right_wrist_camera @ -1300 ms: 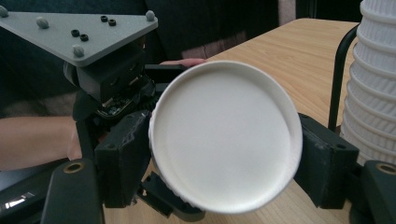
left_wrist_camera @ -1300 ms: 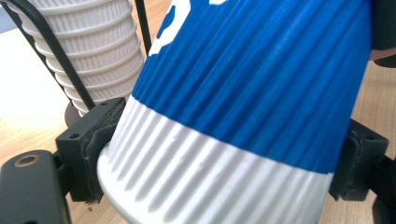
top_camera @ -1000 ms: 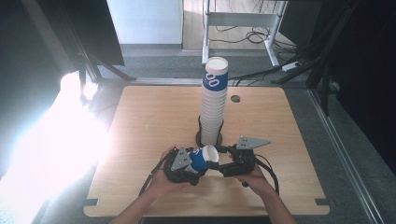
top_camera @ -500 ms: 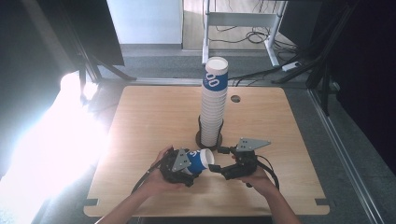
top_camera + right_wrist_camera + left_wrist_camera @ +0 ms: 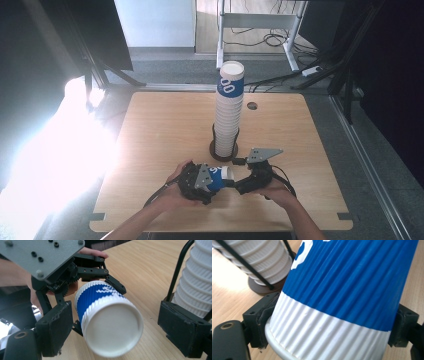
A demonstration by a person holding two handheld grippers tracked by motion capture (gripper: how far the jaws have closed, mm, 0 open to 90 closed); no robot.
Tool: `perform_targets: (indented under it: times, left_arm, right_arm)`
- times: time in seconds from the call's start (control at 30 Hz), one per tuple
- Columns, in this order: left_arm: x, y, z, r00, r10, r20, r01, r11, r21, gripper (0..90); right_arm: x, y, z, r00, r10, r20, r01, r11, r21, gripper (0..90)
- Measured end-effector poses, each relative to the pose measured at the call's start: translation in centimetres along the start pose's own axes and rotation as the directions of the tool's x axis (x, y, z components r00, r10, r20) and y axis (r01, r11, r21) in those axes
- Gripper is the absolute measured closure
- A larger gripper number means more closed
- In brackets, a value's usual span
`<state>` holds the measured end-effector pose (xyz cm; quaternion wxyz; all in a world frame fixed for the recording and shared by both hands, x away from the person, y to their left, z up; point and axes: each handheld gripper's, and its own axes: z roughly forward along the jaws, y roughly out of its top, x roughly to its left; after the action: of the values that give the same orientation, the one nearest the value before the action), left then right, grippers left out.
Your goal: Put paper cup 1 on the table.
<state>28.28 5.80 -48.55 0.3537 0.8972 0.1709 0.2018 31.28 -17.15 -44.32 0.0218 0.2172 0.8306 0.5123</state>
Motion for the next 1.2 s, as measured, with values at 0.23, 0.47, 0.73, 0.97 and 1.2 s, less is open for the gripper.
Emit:
perform_targets:
  times: [0.23, 0.47, 0.73, 0.97, 1.2]
  left_arm:
    - [-0.3, 0.3, 0.2, 0.9997, 0.023, -0.002, -0.023, 0.9996, 0.013, 13.5]
    - [-0.3, 0.4, 0.0, 0.9998, 0.019, -0.008, -0.019, 0.9998, -0.003, 13.4]
    - [-0.3, 0.6, -0.2, 0.9999, 0.014, -0.006, -0.014, 0.9997, -0.018, 13.4]
    - [-0.3, 0.4, -0.1, 0.9999, 0.013, -0.002, -0.013, 0.9997, -0.02, 12.6]
    - [-0.2, 0.5, -0.2, 0.9998, -0.014, 0.01, 0.015, 0.9993, -0.034, 10.2]
  right_arm:
    - [-0.1, -0.4, 0.8, 0.9999, 0.01, -0.012, -0.009, 0.999, 0.04, 13.1]
    - [0.0, -0.6, 1.3, 0.9996, 0.01, -0.028, -0.008, 0.998, 0.063, 13.2]
    - [0.0, -1.0, 2.1, 0.9983, 0.018, -0.055, -0.014, 0.997, 0.08, 19.8]
    - [0.2, -0.9, 2.0, 0.9981, 0.003, -0.062, 0.001, 0.997, 0.071, 25.9]
    - [0.3, -1.1, 1.7, 0.9976, 0.004, -0.069, -0.002, 0.999, 0.035, 27.0]
